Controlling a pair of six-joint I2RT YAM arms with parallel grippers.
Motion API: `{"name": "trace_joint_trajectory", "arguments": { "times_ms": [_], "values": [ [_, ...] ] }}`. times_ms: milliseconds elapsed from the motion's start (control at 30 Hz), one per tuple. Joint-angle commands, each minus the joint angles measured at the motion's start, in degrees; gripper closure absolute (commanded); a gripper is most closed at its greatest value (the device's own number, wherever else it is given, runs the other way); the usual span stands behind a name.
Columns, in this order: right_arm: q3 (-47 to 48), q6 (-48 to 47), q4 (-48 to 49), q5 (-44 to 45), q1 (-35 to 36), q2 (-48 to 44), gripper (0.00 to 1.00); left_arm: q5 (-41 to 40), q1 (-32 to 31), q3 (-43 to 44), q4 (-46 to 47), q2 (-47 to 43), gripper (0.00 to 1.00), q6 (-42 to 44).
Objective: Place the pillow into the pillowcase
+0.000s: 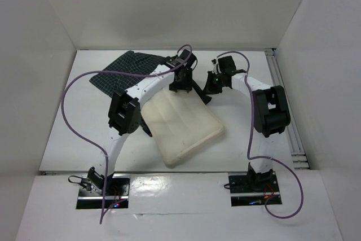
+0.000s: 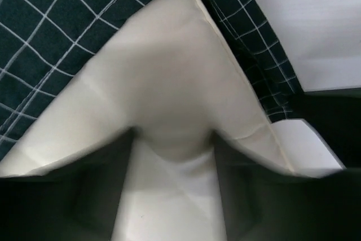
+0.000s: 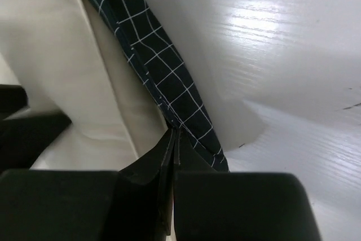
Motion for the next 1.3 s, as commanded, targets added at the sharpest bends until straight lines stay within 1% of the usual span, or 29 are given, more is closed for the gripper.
{"name": "trace_joint_trajectory", "arguments": {
  "times_ms": [0,33,67,167,267,333,400,467,500,567,700,833,967,1100,1167,1200,1233,1267],
  "values": [
    [-2.11,0.67,3.40,-2.59,0.17,-3.10,1.00,-0.08,-0.29,0.46,-2.01,4.73,0.52,1.11],
    [-2.99,0.68,3.92,-3.28,0.17,-3.11,1.00,-0.08,-0.29,0.46,-2.00,5.43,0.79,1.11],
    [-3.53,0.68,3.92,-3.29,0.17,-4.50,1.00,0.79,-0.29,0.46,-2.00,5.44,1.00,1.11],
    [-4.93,1.29,3.92,-3.91,0.17,-6.97,1.00,1.59,0.93,-0.68,-1.39,5.44,1.00,-0.73],
    [-6.60,2.61,3.40,-4.86,0.17,-10.91,1.00,-4.10,2.25,-4.36,-0.78,1.68,1.00,-4.16],
    [-7.31,3.14,2.61,-5.39,0.17,-13.47,1.00,-4.73,3.57,-7.26,0.55,-0.62,1.00,-5.74],
    [-9.41,3.14,1.65,-6.01,1.83,-17.85,1.00,-4.73,5.77,-7.27,1.34,-2.46,1.00,-6.79],
    [-11.43,3.14,-1.08,-6.01,3.41,-20.94,1.00,-5.44,6.39,-7.27,1.34,-4.84,1.00,-7.68],
    [-12.57,3.14,-1.87,-6.01,4.90,-24.26,1.00,-6.13,7.26,-7.27,1.34,-5.54,1.00,-8.38],
    [-17.04,3.14,-3.72,-7.41,6.40,-27.62,1.00,-6.75,8.06,-5.87,1.34,-7.47,1.00,-8.99],
    [-23.81,4.20,-7.58,-7.42,11.75,-36.05,1.00,-7.98,9.38,-3.50,1.95,-8.19,1.00,-9.52],
    [-26.56,6.74,-13.29,-5.23,13.79,-42.48,1.00,-7.99,9.38,-2.97,1.95,-8.19,1.00,-11.45],
    [-27.79,7.79,-15.32,-3.65,13.79,-45.91,1.00,-7.99,8.85,-2.97,2.48,-7.66,1.00,-12.16],
    [-28.93,8.94,-15.32,-0.93,13.26,-45.92,1.00,-7.46,6.57,-2.44,3.01,-6.96,1.00,-10.76],
    [-28.41,9.46,-15.32,0.13,13.26,-45.39,1.00,-4.58,5.96,-2.44,3.01,-6.96,1.00,-9.36],
    [-28.40,9.47,-15.32,0.83,12.74,-44.69,1.00,-3.34,5.43,-3.14,3.01,-7.56,0.94,-7.61],
    [-26.84,9.47,-15.32,2.84,12.74,-44.68,0.99,-1.85,4.90,-4.36,3.01,-8.27,0.85,-6.55],
    [-25.95,9.47,-16.80,3.73,12.74,-43.21,0.84,0.08,4.90,-5.24,3.01,-9.14,0.67,-4.97]
  ]
}}
